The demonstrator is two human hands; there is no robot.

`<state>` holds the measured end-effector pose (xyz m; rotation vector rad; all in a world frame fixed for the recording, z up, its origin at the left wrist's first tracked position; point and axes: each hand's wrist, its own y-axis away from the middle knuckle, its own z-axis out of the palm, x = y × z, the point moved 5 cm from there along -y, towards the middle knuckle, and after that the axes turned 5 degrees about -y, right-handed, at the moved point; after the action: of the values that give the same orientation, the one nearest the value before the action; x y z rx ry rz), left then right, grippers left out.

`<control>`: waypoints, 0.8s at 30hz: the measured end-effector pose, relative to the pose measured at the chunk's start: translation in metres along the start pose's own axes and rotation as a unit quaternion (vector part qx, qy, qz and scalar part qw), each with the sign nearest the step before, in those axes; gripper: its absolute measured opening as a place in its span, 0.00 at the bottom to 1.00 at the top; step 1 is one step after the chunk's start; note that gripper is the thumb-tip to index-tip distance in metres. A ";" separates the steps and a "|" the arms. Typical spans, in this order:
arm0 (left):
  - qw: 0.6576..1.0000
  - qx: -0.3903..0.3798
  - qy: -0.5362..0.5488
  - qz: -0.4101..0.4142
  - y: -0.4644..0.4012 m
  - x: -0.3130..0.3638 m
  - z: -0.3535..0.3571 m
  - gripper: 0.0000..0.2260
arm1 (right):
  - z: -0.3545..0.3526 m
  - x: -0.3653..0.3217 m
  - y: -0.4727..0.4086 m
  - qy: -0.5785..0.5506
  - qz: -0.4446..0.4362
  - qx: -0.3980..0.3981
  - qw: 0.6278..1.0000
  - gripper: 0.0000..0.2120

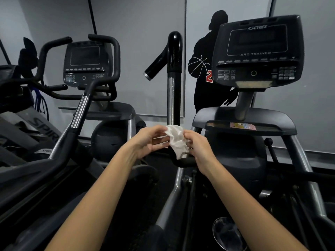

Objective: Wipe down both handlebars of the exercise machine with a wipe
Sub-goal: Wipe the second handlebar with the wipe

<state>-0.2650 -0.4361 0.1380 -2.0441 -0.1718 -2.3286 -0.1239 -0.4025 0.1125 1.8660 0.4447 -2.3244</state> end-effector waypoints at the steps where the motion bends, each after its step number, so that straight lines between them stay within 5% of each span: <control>1: 0.999 0.005 -0.035 0.015 -0.002 0.002 0.000 0.04 | -0.002 -0.002 -0.001 -0.009 -0.018 0.007 1.000 0.12; 9: 0.976 -0.042 -0.205 0.060 -0.006 0.013 0.010 0.07 | -0.008 -0.013 -0.003 0.060 -0.088 -0.042 0.993 0.11; 24: 0.983 0.005 -0.132 0.124 -0.017 -0.003 -0.006 0.16 | -0.009 -0.026 -0.016 0.101 -0.197 0.078 0.972 0.10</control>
<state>-0.2725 -0.4196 0.1328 -2.2179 0.0611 -1.9070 -0.1143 -0.3869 0.1383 2.2817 0.7369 -2.4774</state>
